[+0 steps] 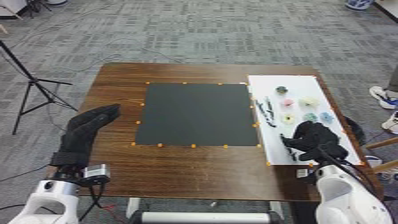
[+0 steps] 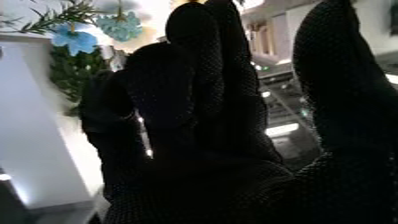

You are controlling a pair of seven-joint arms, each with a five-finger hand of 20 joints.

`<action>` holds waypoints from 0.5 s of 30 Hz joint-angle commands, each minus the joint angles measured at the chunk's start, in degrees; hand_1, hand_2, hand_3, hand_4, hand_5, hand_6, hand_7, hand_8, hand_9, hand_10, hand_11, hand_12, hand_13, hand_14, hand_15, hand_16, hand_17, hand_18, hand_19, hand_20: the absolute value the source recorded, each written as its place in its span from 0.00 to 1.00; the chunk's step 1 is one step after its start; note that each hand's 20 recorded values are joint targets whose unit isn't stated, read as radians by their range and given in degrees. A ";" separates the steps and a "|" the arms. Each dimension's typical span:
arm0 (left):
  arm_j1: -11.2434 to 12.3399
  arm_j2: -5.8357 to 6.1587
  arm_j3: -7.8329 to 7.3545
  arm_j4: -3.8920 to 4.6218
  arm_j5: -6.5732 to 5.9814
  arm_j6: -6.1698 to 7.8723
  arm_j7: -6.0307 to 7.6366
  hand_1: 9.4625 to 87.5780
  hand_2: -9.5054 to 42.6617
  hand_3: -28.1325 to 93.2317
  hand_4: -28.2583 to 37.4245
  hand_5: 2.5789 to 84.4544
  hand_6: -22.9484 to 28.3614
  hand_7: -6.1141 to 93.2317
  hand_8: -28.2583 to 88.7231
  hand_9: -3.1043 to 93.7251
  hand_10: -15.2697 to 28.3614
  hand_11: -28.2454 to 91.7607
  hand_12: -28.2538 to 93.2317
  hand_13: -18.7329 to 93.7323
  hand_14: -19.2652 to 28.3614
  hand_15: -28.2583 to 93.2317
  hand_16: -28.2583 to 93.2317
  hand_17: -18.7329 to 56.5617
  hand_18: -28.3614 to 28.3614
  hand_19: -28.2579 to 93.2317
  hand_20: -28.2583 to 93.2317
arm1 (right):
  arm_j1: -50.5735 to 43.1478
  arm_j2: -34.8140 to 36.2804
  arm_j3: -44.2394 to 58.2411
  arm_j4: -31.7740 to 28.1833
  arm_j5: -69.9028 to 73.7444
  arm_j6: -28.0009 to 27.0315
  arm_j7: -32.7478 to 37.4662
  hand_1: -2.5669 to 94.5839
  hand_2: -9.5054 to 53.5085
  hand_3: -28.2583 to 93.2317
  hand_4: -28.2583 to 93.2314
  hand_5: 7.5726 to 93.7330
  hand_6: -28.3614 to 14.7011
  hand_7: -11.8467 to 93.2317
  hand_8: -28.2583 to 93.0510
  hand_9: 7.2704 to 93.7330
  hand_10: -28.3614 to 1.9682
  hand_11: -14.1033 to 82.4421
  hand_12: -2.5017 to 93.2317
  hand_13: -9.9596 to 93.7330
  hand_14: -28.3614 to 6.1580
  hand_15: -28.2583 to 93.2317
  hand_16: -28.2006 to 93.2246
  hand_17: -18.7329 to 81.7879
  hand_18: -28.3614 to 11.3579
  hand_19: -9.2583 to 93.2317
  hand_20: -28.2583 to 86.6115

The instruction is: Arrange flowers

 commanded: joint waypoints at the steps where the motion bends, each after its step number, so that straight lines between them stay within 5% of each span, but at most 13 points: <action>1: 0.96 -0.01 -0.28 -0.58 0.31 -1.69 -1.30 0.23 0.18 0.80 0.18 0.56 0.51 0.21 0.19 0.50 0.65 0.39 0.35 0.46 0.74 0.35 0.25 0.29 0.63 0.26 0.34 | 0.46 4.43 -3.29 3.36 -6.41 -1.16 0.77 0.39 0.00 0.78 0.08 0.65 0.57 0.46 0.17 0.72 0.47 0.61 0.41 0.84 0.63 0.78 0.54 0.61 0.12 0.95 0.68; 12: 1.26 -0.38 -1.00 -0.74 0.24 -3.60 -2.99 0.24 0.18 0.80 0.18 0.56 0.51 0.21 0.19 0.50 0.65 0.39 0.35 0.46 0.74 0.36 0.24 0.29 0.64 0.26 0.34 | 2.54 7.07 -6.39 8.72 -7.58 0.21 2.53 0.41 0.00 0.78 0.08 0.64 0.58 0.51 0.17 0.76 0.48 0.65 0.43 0.90 0.73 0.77 0.56 0.69 0.18 0.99 0.67; 15: 1.39 -0.53 -1.04 -0.78 0.26 -4.02 -2.97 0.24 0.18 0.80 0.18 0.56 0.51 0.21 0.19 0.50 0.65 0.39 0.35 0.46 0.75 0.36 0.24 0.29 0.64 0.26 0.34 | 3.31 7.23 -7.40 9.80 -7.29 0.55 4.25 0.44 0.00 0.77 0.07 0.63 0.60 0.51 0.32 0.77 0.49 0.67 0.45 0.91 0.75 0.77 0.56 0.70 0.19 1.00 0.66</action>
